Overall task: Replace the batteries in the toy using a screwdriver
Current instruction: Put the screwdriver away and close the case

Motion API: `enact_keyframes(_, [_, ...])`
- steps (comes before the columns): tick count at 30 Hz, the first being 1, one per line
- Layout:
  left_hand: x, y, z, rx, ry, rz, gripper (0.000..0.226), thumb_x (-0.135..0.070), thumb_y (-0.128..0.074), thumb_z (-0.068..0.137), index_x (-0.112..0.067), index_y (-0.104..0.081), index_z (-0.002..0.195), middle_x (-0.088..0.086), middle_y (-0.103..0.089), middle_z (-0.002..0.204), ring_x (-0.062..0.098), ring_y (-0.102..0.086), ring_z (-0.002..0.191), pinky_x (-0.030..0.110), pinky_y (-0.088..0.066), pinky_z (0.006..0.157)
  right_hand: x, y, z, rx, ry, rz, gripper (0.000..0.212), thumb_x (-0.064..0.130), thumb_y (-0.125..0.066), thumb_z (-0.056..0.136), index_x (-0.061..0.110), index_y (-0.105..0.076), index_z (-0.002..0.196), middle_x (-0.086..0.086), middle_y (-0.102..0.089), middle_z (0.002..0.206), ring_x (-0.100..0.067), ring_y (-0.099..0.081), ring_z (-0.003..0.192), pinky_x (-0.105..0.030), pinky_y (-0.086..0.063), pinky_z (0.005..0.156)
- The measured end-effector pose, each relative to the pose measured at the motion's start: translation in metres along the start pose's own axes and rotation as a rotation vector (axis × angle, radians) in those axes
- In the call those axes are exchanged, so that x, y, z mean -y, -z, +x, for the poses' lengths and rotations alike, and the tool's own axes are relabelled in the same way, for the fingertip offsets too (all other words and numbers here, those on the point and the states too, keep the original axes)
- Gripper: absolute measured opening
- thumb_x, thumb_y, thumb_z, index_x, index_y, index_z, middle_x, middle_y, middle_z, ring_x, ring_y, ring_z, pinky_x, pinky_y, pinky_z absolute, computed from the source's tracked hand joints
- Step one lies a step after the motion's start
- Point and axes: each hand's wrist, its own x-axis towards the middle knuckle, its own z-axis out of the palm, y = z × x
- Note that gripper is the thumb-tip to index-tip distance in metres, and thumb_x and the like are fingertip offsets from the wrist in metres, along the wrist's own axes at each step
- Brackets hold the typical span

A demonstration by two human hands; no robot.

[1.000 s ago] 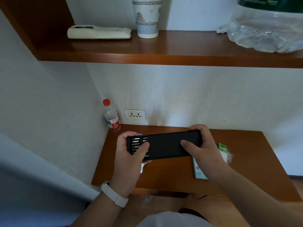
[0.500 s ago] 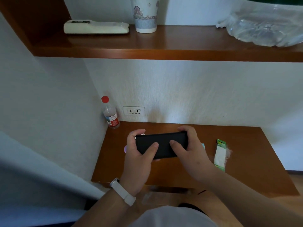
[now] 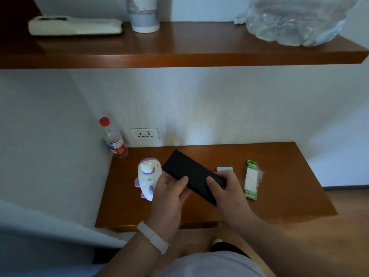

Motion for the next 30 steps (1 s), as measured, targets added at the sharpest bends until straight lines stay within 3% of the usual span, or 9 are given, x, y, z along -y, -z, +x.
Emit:
enact_keyframes(3, [0.021, -0.015, -0.003, 0.053, 0.063, 0.060, 0.036, -0.004, -0.057, 0.096, -0.020, -0.057, 0.128, 0.010, -0.071, 0.118, 0.026, -0.068, 0.111, 0.048, -0.055, 0.095, -0.008, 0.007, -0.002, 0.018, -0.034, 0.021, 0.012, 0.032, -0.062, 0.095, 0.025, -0.054, 0.101, -0.005, -0.063, 0.098, -0.019, -0.065, 0.083, -0.020, -0.052, 0.060])
enact_keyframes(7, [0.037, -0.027, 0.006, 0.073, 0.137, 0.135, 0.032, -0.008, -0.059, 0.097, -0.026, -0.059, 0.123, 0.004, -0.073, 0.115, 0.023, -0.070, 0.107, 0.047, -0.057, 0.092, -0.022, 0.025, 0.004, 0.044, -0.085, -0.007, 0.007, 0.034, -0.064, 0.093, 0.030, -0.059, 0.096, 0.001, -0.067, 0.092, -0.020, -0.068, 0.083, -0.036, -0.061, 0.071])
enact_keyframes(11, [0.052, -0.040, 0.021, 0.058, 0.184, 0.224, 0.029, -0.012, -0.060, 0.097, -0.031, -0.060, 0.119, 0.001, -0.074, 0.112, 0.021, -0.072, 0.103, 0.046, -0.059, 0.088, -0.037, 0.049, 0.019, 0.101, -0.119, -0.062, 0.004, 0.033, -0.062, 0.095, 0.029, -0.062, 0.094, 0.000, -0.067, 0.090, -0.015, -0.064, 0.078, -0.031, -0.055, 0.070])
enact_keyframes(15, [0.069, -0.051, 0.040, 0.026, 0.227, 0.341, 0.028, -0.014, -0.060, 0.098, -0.032, -0.059, 0.120, 0.000, -0.072, 0.116, 0.021, -0.070, 0.106, 0.047, -0.059, 0.089, -0.060, 0.075, 0.044, 0.133, -0.196, -0.149, 0.013, 0.033, -0.056, 0.098, 0.022, -0.063, 0.093, -0.004, -0.067, 0.094, -0.022, -0.064, 0.085, -0.039, -0.055, 0.072])
enact_keyframes(18, [0.083, -0.055, 0.057, -0.001, 0.256, 0.413, 0.027, -0.014, -0.059, 0.098, -0.031, -0.059, 0.120, -0.001, -0.069, 0.120, 0.020, -0.067, 0.110, 0.044, -0.059, 0.090, -0.083, 0.094, 0.067, 0.097, -0.272, -0.192, 0.014, 0.033, -0.054, 0.098, 0.021, -0.062, 0.095, 0.000, -0.067, 0.096, -0.018, -0.064, 0.087, -0.035, -0.056, 0.067])
enact_keyframes(21, [0.100, -0.054, 0.075, -0.046, 0.316, 0.471, 0.028, -0.014, -0.059, 0.098, -0.030, -0.057, 0.121, 0.001, -0.067, 0.122, 0.023, -0.065, 0.112, 0.047, -0.056, 0.093, -0.112, 0.116, 0.091, 0.028, -0.326, -0.313, 0.012, 0.030, -0.052, 0.099, 0.021, -0.059, 0.095, 0.003, -0.063, 0.092, -0.008, -0.059, 0.078, -0.020, -0.045, 0.054])
enact_keyframes(26, [0.131, -0.049, 0.092, -0.133, 0.404, 0.526, 0.024, -0.013, -0.058, 0.098, -0.026, -0.057, 0.118, 0.001, -0.067, 0.116, 0.024, -0.066, 0.106, 0.045, -0.057, 0.087, -0.159, 0.142, 0.119, -0.064, -0.404, -0.468, 0.014, 0.029, -0.055, 0.094, 0.017, -0.054, 0.100, 0.000, -0.060, 0.088, -0.011, -0.056, 0.073, -0.032, -0.046, 0.061])
enact_keyframes(30, [0.148, -0.045, 0.097, -0.183, 0.446, 0.561, 0.023, -0.014, -0.059, 0.098, -0.028, -0.057, 0.116, 0.002, -0.067, 0.117, 0.025, -0.065, 0.107, 0.050, -0.055, 0.094, -0.180, 0.141, 0.128, -0.129, -0.479, -0.448, 0.030, 0.039, -0.064, 0.087, 0.018, -0.046, 0.099, -0.004, -0.057, 0.094, -0.017, -0.060, 0.077, -0.039, -0.056, 0.065])
